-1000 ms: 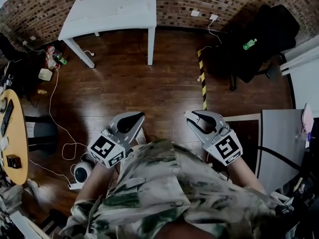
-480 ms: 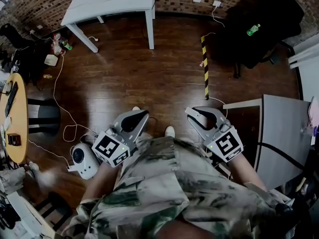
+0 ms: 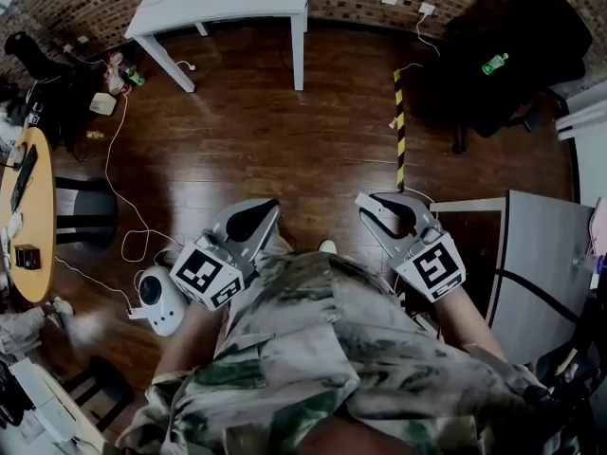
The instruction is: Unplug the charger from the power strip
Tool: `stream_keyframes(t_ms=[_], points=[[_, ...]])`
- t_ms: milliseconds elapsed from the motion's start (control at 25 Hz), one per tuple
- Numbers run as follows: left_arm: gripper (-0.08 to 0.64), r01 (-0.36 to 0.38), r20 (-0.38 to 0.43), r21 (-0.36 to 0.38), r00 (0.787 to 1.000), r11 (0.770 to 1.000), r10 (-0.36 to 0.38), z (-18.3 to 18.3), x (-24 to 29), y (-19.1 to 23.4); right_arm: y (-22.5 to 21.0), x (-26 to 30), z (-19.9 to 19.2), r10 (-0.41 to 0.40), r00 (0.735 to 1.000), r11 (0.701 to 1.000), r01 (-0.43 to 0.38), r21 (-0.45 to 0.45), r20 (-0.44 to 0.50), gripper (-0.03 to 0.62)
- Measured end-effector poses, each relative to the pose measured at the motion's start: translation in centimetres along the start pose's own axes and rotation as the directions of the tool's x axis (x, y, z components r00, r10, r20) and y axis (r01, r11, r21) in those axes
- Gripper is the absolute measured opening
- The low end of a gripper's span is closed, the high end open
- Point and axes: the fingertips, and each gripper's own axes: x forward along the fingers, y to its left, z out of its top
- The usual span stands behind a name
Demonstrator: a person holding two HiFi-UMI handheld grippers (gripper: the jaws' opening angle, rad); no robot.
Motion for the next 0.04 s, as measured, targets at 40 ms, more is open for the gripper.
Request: stream_keyframes(t_ms=[40], points=[[0.003, -0.001, -0.003, -0.002, 1.000, 1.000, 0.001, 0.12, -0.01, 0.73, -0.23, 0.65, 0.17, 0.000, 1.000, 1.000, 0.000, 0.001, -0.003, 0.106]])
